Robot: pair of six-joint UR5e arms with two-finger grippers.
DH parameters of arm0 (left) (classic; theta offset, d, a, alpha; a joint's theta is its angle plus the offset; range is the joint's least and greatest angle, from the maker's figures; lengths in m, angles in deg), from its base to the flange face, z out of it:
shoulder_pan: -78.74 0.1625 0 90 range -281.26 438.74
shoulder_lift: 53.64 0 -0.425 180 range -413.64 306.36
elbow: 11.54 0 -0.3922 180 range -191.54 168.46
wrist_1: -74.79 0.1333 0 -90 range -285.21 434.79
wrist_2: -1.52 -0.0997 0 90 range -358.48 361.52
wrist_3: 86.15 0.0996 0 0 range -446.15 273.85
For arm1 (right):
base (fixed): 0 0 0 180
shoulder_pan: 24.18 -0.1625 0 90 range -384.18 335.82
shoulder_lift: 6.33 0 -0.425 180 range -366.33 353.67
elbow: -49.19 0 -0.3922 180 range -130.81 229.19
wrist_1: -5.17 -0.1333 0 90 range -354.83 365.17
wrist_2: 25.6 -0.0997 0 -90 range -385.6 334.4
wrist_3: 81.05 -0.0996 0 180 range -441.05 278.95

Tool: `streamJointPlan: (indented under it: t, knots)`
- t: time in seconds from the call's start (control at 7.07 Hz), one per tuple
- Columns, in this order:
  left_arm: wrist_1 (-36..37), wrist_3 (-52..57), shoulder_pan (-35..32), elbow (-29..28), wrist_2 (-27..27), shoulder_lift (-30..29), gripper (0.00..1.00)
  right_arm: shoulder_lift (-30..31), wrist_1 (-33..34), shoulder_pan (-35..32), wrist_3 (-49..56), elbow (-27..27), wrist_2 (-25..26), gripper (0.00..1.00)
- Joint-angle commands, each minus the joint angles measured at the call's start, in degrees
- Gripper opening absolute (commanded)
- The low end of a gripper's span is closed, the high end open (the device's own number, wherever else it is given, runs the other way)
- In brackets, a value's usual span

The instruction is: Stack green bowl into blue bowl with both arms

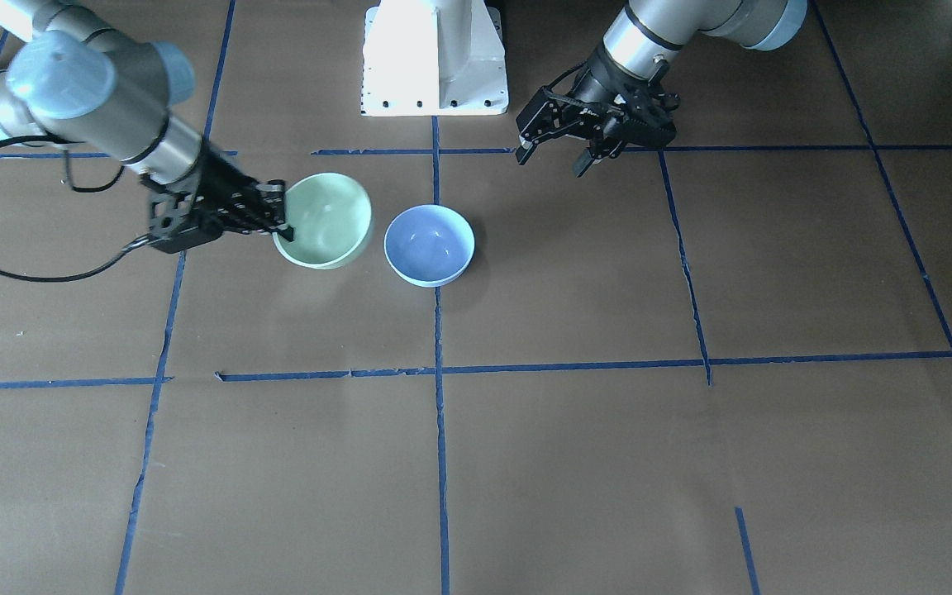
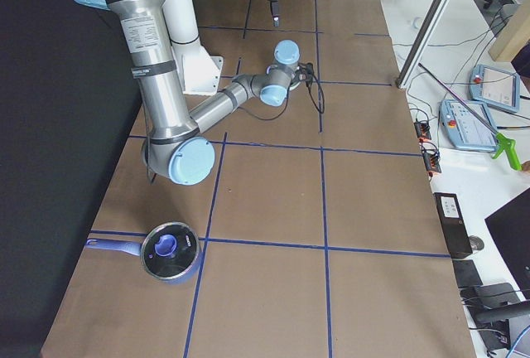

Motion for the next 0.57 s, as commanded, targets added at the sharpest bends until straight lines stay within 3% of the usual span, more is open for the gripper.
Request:
streamJointPlan:
  t: [0.0, 0.42]
  knots:
    - [0.07, -0.09, -0.74, 0.93, -0.07, 1.63, 1.0, -9.98, 11.23, 7.27, -3.31, -0.97, 10.86, 0.0]
    - [0.07, -0.09, -0.74, 1.02, -0.07, 2.07, 1.0, -10.18, 11.71, 8.24, -5.77, -2.38, 10.97, 0.0]
